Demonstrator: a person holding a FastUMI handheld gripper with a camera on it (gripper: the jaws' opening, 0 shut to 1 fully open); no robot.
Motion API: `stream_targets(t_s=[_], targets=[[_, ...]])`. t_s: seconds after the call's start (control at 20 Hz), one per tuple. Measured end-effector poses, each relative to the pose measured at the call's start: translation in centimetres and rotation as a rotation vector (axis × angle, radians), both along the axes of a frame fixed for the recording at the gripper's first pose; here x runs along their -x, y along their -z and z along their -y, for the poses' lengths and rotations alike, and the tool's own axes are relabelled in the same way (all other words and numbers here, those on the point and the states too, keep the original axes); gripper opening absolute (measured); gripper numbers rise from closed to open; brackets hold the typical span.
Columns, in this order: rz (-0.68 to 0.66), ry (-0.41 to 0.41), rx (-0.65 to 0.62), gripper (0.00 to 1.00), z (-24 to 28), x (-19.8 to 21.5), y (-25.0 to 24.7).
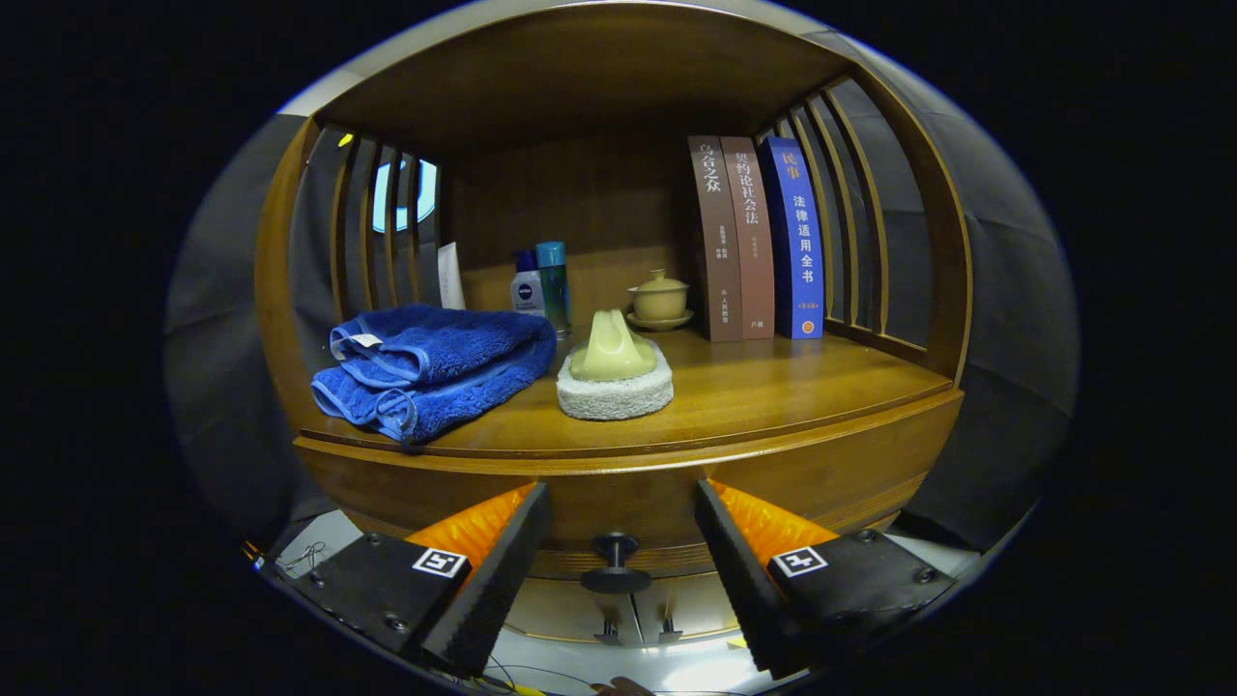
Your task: Pull open the drawer, take out the items inside it, and place them on the countertop above the cabinet.
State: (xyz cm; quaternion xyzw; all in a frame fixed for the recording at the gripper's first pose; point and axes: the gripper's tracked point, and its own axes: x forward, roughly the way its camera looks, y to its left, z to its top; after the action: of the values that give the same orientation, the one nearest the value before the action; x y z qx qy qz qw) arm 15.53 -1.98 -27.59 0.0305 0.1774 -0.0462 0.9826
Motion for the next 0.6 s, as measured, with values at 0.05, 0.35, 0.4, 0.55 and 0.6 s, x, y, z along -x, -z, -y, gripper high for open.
stream_targets(t_s=[0.05, 0.35, 0.4, 0.55, 0.6], targets=[[-0.004, -0.001, -0.012, 0.98, 0.0, 0.0, 0.1], [0.018, -0.032, 0.017, 0.99, -0.8, 1.1, -2.1], [0.025, -0.031, 0.025, 0.99, -0.9, 1.4, -2.9], [0.072, -0.018, 0.036, 0.99, -1.1, 2.1, -6.8], [0.095, -0.019, 0.032, 0.99, -1.3, 2.3, -8.3]])
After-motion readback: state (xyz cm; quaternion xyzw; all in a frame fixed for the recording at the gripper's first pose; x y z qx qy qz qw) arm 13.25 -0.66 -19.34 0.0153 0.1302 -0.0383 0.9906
